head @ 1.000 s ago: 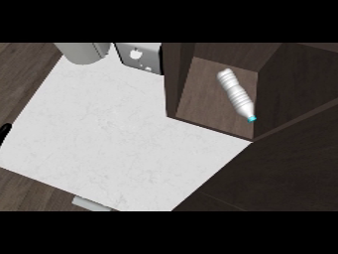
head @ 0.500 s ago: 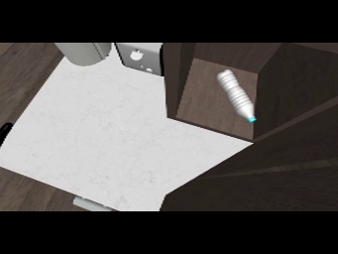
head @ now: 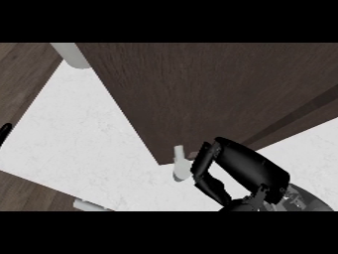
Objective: Pick up the bottled water, place it into the cabinet and close the cabinet
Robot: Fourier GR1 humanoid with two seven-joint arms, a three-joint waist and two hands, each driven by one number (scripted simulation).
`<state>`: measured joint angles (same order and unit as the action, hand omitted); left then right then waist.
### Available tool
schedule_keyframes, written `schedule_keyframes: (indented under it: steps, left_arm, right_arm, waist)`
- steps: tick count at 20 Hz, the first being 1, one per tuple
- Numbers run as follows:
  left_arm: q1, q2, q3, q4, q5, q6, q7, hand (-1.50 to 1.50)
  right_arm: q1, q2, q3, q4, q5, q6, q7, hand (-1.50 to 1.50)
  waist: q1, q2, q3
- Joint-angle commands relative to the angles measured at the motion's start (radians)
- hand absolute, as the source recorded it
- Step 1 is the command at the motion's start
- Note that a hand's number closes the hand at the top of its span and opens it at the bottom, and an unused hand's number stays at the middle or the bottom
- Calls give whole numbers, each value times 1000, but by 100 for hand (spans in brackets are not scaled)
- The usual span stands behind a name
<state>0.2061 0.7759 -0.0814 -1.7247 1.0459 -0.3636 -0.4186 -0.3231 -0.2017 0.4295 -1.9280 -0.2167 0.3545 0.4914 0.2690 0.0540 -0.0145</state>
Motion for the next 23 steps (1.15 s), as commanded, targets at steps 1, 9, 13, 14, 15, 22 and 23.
schedule_keyframes:
  steps: [1,9,13,14,15,22,23]
  left_arm:
    - [0,2,17,18,-2,0,-8,-150]
    - [8,7,39,26,26,-15,-4,-150]
    - [24,-6,36,41,20,-15,-9,-150]
    - [21,-16,35,43,19,-23,-20,-150]
    - [24,-1,49,43,29,-20,-11,-150]
    - [59,-16,49,59,9,-42,-32,-150]
    - [38,-25,46,64,19,-33,-29,-150]
  right_arm:
    - [-180,123,-51,167,54,-119,52,150]
    - [-494,199,-206,503,146,-345,34,150]
    - [-586,201,-249,616,140,-426,11,150]
    - [-594,201,-243,630,127,-460,12,150]
    - [-603,201,-248,631,112,-491,1,150]
    - [-646,202,-255,704,38,-602,-14,-150]
    - [-658,202,-263,720,32,-579,-18,-150]
  waist:
    - [-14,-10,4]
    - [-43,-8,10]
    - [-68,-12,11]
    - [-69,-13,10]
    - [-63,-14,12]
    - [-72,-17,11]
    - [-92,-9,11]
